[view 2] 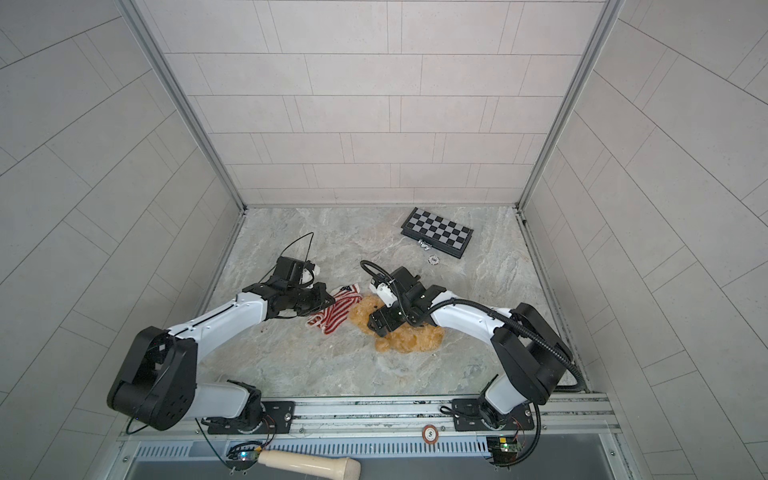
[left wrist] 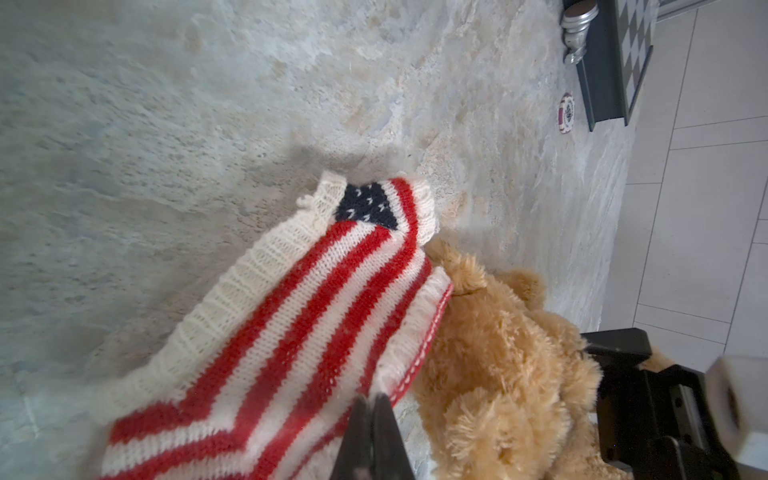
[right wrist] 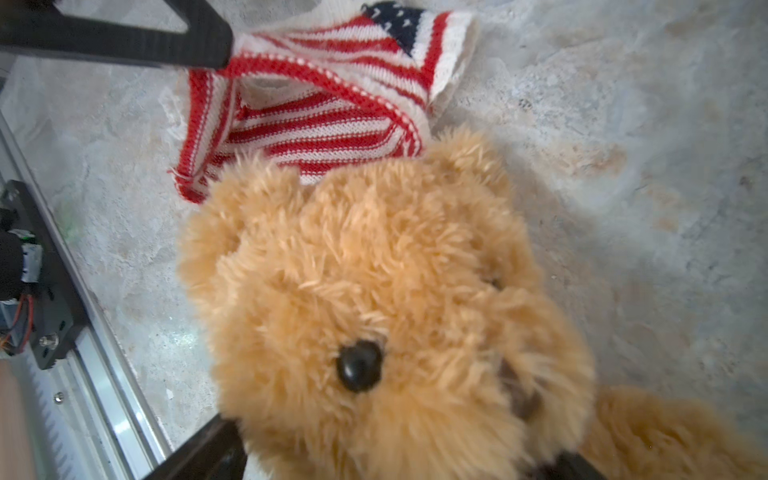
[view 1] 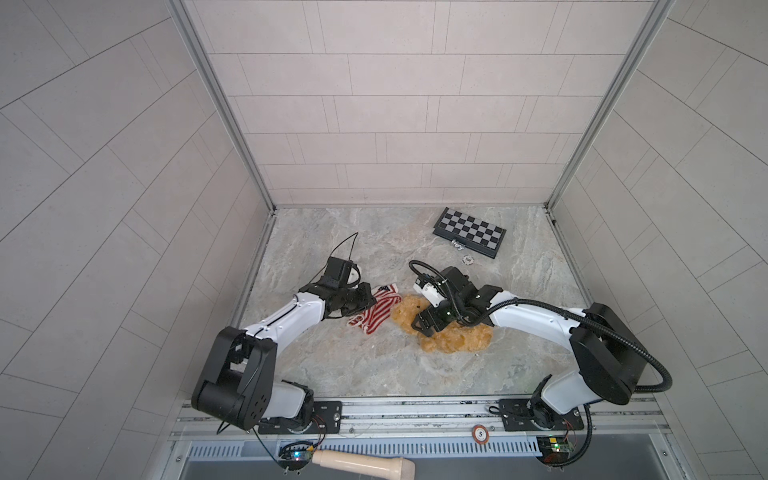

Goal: Dress the teddy bear

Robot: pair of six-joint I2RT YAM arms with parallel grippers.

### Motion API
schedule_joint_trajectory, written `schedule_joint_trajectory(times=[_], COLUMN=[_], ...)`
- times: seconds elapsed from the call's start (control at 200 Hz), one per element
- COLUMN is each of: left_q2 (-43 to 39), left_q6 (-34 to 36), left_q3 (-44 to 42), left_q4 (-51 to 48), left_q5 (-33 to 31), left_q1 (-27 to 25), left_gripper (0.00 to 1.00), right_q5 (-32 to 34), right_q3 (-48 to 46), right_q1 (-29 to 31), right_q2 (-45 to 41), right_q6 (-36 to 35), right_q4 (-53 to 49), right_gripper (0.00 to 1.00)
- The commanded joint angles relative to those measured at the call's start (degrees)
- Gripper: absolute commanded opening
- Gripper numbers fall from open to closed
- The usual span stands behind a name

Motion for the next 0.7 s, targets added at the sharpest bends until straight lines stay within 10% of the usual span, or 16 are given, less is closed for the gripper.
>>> schedule_joint_trajectory(times=[0.0,0.415,0.696], left_q2=[-1.7,-4.2,-4.2], left_q6=[-0.5,-2.8,-4.5], left_q3=[-0.8,-1.3,-0.4], left_q4=[1.7,3.5,5.5], left_q5=[2.0,5.7,7.6], left_q1=[0.3,0.2,-2.0], left_gripper=[0.00,0.00,0.00], right_q5=[5.1,5.4,8.5], right_q3=[-0.4,-5.2,-10.4], right_q1=[0.2,1.6,5.9], right_q2=[2.3,-2.7,-8.5], right_q6=[-1.7,0.3,-0.4], right_q4=[-1.8,8.2,19.4], right_gripper=[0.88,0.04,0.00])
